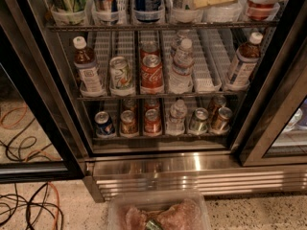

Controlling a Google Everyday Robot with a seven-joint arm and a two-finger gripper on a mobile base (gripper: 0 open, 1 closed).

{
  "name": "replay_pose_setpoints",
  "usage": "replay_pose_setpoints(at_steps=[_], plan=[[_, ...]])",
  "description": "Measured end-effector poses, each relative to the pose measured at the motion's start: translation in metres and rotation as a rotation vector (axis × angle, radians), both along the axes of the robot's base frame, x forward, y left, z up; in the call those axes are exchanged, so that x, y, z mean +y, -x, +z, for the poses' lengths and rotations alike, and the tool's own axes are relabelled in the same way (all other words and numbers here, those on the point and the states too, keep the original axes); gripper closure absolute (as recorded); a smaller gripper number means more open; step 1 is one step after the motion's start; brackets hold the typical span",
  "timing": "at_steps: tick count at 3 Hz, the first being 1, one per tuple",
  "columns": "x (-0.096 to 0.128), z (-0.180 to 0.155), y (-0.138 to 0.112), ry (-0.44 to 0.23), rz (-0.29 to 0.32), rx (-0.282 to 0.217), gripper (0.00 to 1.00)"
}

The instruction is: Pick water bottle from top shelf of fridge

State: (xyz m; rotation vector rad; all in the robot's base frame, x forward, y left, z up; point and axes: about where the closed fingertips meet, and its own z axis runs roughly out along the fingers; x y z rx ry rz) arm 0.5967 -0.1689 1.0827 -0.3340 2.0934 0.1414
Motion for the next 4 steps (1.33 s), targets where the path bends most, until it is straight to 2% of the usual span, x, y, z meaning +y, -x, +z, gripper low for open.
replay_pose_setpoints(at_steps=[2, 4], plan=[[0.0, -0.008, -0.006, -0.025, 0.005, -0.005, 0.0], [-0.013, -0.029, -0.035, -0.079, -0.024, 0.021, 0.0]])
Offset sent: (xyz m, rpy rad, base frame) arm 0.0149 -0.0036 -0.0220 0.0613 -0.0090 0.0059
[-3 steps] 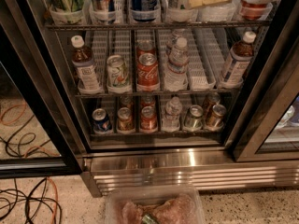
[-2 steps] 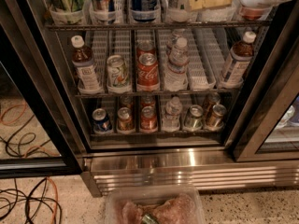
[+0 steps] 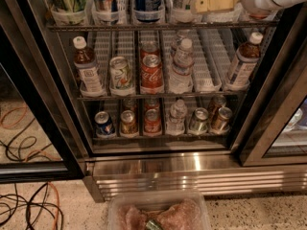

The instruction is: Pick water bottle from top shelf of fridge

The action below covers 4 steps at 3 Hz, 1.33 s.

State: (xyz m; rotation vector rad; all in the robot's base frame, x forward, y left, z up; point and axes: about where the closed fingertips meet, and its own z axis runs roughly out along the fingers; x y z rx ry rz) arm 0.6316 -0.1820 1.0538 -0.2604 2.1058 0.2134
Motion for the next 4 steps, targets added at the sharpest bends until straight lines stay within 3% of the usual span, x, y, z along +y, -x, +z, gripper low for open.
replay_pose_setpoints(at_steps=[1, 2, 4], plan=[[0.0, 0.0, 0.0, 0.0, 0.0, 0.0, 0.0], [0.004, 0.007, -0.002, 0.007, -0.002, -0.046, 0.0], [0.018, 0.043, -0.011, 0.031, 0.022, -0.224, 0.0]])
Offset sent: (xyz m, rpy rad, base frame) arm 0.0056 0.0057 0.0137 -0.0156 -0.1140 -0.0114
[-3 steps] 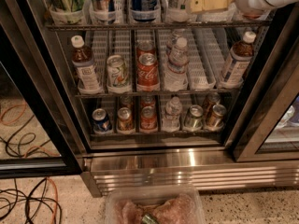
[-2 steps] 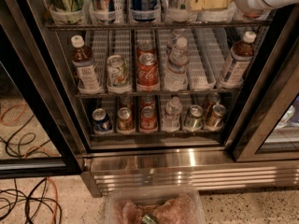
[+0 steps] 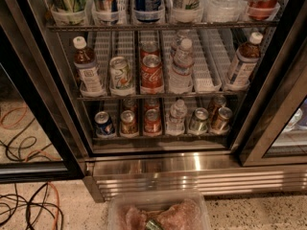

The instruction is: Pick water bottle from top shelf of fridge

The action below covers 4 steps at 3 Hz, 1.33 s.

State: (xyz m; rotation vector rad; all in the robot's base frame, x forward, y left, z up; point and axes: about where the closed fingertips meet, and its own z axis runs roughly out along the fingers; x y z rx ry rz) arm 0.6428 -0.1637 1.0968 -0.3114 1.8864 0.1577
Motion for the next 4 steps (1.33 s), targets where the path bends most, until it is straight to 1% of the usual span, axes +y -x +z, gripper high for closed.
replay_pose_setpoints(at_steps=[1, 2, 3, 4], plan=[[0.0, 0.0, 0.0, 0.0, 0.0, 0.0, 0.0], [0.0, 0.0, 0.0, 0.0, 0.0, 0.0, 0.1], [0.0001, 0.0001, 0.0, 0.0, 0.0, 0.0, 0.29], [0.0001, 0.0001, 0.0, 0.0, 0.0, 0.0, 0.26]])
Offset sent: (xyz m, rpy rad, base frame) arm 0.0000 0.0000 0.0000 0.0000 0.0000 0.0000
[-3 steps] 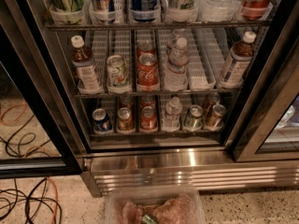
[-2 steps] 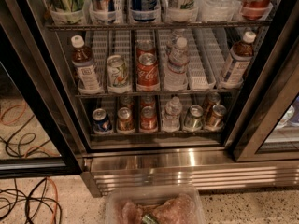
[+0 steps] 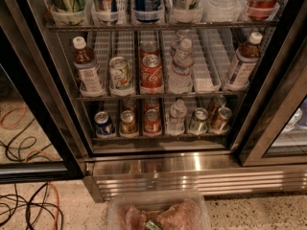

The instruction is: Pick water bottle from top shelf of fridge

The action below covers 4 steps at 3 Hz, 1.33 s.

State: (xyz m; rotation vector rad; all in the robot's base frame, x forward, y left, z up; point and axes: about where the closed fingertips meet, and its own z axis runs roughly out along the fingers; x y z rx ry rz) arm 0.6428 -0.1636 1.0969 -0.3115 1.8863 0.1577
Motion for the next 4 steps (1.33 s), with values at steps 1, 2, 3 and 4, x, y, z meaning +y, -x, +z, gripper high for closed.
replay_pose_setpoints(at_steps=[1, 2, 3, 4], plan=[[0.0001, 0.0001, 0.0, 0.0, 0.0, 0.0, 0.0], [0.0001, 0.0001, 0.0, 0.0, 0.0, 0.0, 0.08], [0.0001, 0.0001, 0.0, 0.0, 0.0, 0.0, 0.23], [0.0015, 0.0011, 0.0007, -0.006, -0.004, -0.006, 0.42]])
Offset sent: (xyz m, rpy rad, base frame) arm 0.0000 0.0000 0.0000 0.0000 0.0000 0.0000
